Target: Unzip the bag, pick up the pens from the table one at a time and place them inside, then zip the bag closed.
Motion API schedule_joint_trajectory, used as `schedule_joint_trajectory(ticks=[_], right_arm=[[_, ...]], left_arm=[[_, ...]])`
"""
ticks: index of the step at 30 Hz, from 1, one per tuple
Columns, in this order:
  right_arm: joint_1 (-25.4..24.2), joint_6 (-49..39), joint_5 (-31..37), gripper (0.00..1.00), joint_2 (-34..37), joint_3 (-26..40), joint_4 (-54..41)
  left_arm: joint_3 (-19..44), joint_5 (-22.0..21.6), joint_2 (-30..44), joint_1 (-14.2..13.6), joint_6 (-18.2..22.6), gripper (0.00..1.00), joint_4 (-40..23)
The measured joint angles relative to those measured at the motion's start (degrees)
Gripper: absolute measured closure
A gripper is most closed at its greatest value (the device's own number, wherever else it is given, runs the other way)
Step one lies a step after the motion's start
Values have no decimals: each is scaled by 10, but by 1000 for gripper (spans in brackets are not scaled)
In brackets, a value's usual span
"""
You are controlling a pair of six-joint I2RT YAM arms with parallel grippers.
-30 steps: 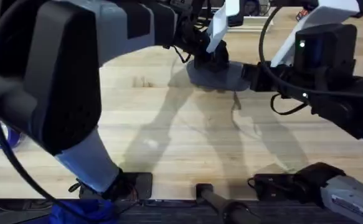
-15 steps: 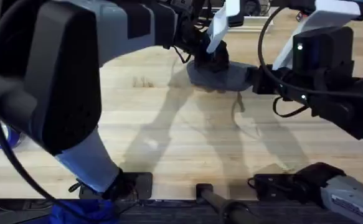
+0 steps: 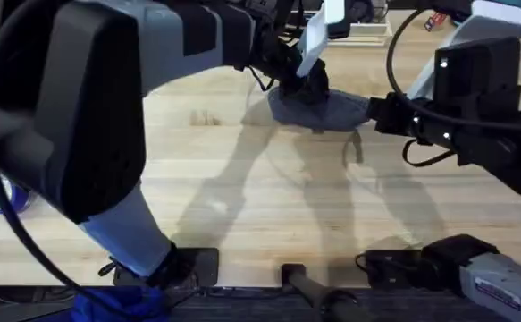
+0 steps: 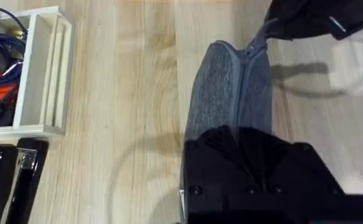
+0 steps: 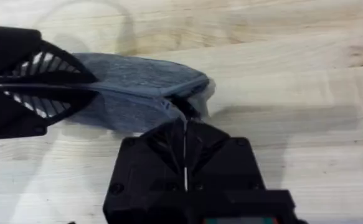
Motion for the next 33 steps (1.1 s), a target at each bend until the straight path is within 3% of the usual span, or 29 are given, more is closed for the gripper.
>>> schedule_joint_trajectory(ticks=[26, 33], right_arm=[[-98, 7, -34, 970, -3, 0, -51], [-104, 15, -32, 969, -5, 0, -67]], left_arm=[[0, 5, 0, -6, 0, 959, 2], [0, 5, 0, -7, 0, 959, 5]])
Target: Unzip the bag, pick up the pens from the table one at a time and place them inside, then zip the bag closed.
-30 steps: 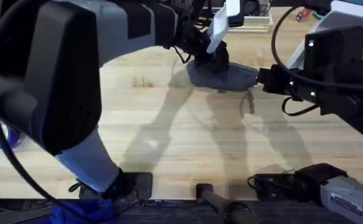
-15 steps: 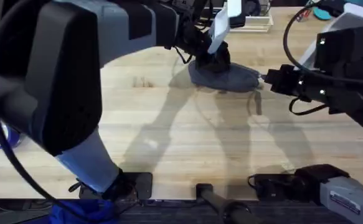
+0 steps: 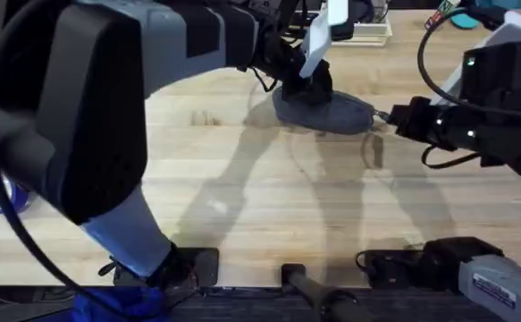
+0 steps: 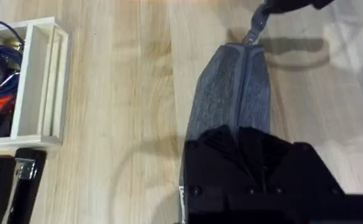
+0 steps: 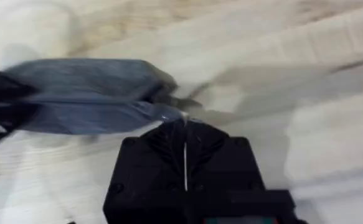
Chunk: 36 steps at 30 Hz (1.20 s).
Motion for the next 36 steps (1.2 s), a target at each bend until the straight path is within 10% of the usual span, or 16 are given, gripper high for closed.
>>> schedule_joint_trajectory(ticks=[29, 34, 36], right_arm=[[-13, 50, 41, 964, 26, -44, 28], [-13, 63, 41, 645, 26, -44, 30], [-13, 65, 41, 378, 26, -44, 29]], left_arm=[[0, -5, 0, 1, 0, 959, 4], [0, -6, 0, 1, 0, 959, 8], [0, -7, 0, 1, 3, 892, 9]])
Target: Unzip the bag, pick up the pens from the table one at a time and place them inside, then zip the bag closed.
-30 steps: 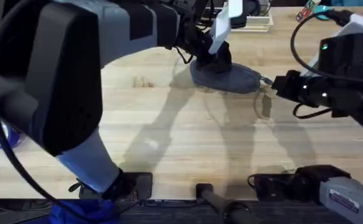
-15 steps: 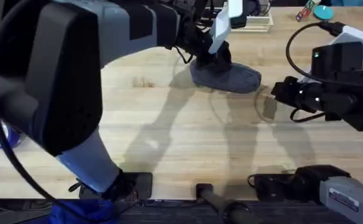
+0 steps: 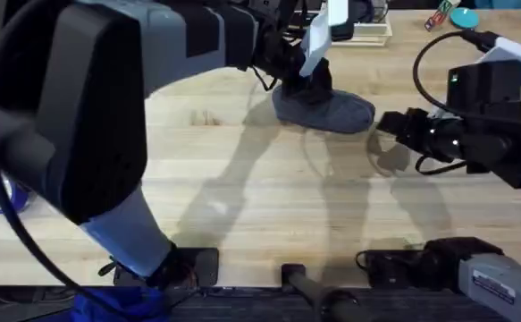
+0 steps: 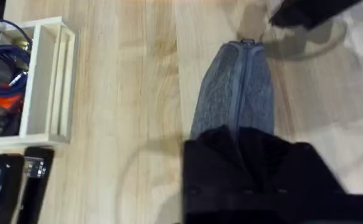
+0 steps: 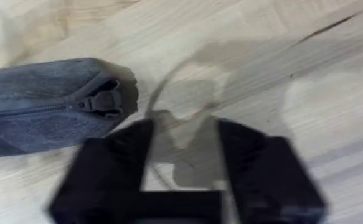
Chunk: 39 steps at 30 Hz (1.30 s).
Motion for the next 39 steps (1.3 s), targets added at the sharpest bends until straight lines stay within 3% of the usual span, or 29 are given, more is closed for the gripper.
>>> schedule_joint_trajectory(ticks=[2, 3, 5, 6, 7, 19, 26, 39], right_arm=[[0, 0, 0, 101, 0, 0, 0], [0, 0, 0, 30, 0, 0, 0], [0, 0, 0, 8, -4, 0, -1], [0, 0, 0, 5, -8, 0, -1], [0, 0, 0, 5, -14, 0, -1], [0, -4, -6, 5, -112, 0, -18], [0, -23, -38, 6, -165, 0, -31], [0, -82, -110, 4, -172, 78, -125]], left_arm=[[0, -7, 0, 1, -1, 611, 2], [0, -12, 0, 2, -1, 446, 2], [0, -17, 0, 4, -1, 139, 2], [0, -18, 0, 6, -3, 42, 2], [0, -20, 0, 7, -2, 16, 2], [0, -29, -21, 7, -27, 7, -31], [0, -59, -115, 7, -109, 7, -64], [1, -150, -219, 8, -234, 6, -241]])
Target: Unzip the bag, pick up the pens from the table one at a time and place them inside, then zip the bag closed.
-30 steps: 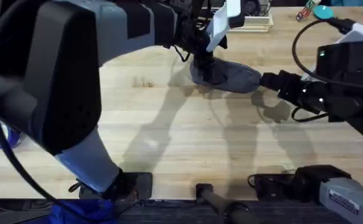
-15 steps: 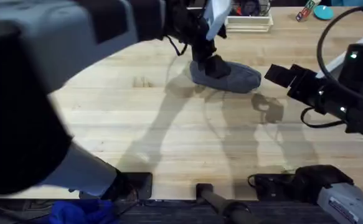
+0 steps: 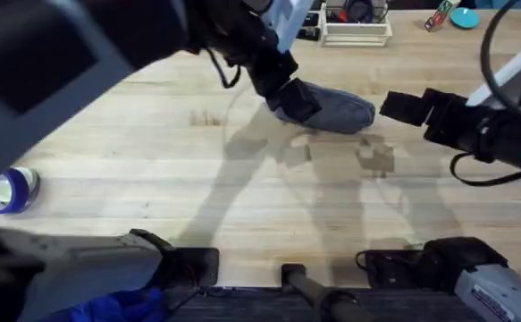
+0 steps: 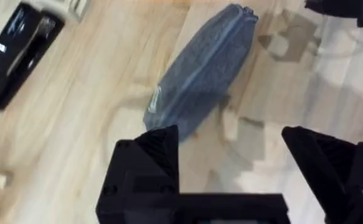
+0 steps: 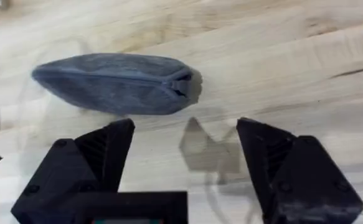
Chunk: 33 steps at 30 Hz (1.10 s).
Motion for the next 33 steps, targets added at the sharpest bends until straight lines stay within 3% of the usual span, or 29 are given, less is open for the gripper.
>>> schedule_joint_trajectory(ticks=[17, 26, 33], right_arm=[[0, -135, -78, 4, 0, 139, -211], [0, -150, -94, 5, 0, 163, -230], [0, -150, -98, 4, 0, 163, -231]], left_arm=[[0, -75, -195, 0, -154, 6, -171], [0, -93, -242, 0, -212, 6, -201], [0, -102, -249, 0, -231, 6, -210]])
